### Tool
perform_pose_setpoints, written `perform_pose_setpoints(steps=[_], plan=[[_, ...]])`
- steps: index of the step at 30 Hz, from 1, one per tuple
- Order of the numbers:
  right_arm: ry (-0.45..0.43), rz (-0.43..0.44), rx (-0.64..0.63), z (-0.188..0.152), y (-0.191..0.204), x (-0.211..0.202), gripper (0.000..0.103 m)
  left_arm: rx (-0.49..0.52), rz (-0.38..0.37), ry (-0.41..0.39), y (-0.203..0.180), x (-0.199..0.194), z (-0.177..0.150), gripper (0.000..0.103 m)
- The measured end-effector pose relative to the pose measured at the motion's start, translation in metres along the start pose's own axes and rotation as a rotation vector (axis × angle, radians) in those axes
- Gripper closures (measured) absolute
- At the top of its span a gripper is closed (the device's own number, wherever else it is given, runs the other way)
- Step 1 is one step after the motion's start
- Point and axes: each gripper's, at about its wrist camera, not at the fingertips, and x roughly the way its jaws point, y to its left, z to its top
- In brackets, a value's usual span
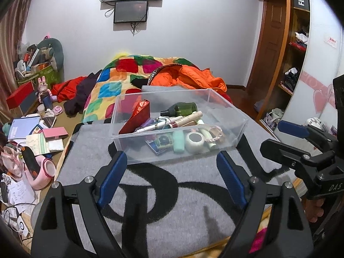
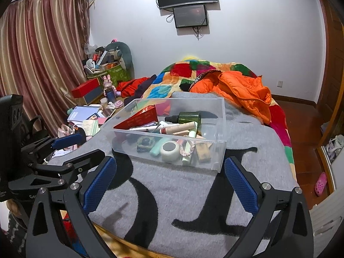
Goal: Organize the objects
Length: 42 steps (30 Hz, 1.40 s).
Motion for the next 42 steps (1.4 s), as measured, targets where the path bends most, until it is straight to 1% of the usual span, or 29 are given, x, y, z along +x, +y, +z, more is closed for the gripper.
perform_pose_setpoints(steps=[5,11,17,32,34,36,39,42], plan=[[-0.005,-0.005,-0.001,-0.0005,-0.0004,-0.0011,0.003,0.002,-0.003,0.000,-0.0011,-0.0013,-0.0006,0.017],[-0.007,-0.016,-0.007,-0.0012,-0.0034,-0.0020,0.003,-0.020,-0.015,0.004,0.0010,-0.0023,0.0010,0.017],[-0.012,-0.019,-0.010,-0.0002,-0.0051,-0.0040,0.002,-0.014,-0.010,-0.009,0.0001,-0.0056,0.0023,0.017],[-0.020,-0.022,-0.022,0.0011,-0.0033,-0.0082,0.002,-0.015,-0.010,-0.008,-0.0005,-0.0059,0.0028,0.017],[-0.020,-0.021,-0.022,0.0011,-0.0034,-0.0081,0.002,-0.023,-0.009,-0.012,0.0001,-0.0061,0.0026,0.017],[-0.021,-0.022,-0.022,0.0012,-0.0031,-0.0083,0.002,-0.039,-0.011,-0.021,0.0019,-0.0065,0.0020,0.013],[-0.021,-0.021,-0.022,0.0011,-0.0033,-0.0082,0.002,-0.062,-0.021,-0.032,0.0053,-0.0074,0.0029,0.012],[-0.020,-0.020,-0.019,0.0010,-0.0035,-0.0080,0.002,-0.063,-0.022,-0.030,0.0059,-0.0077,0.0036,0.011]])
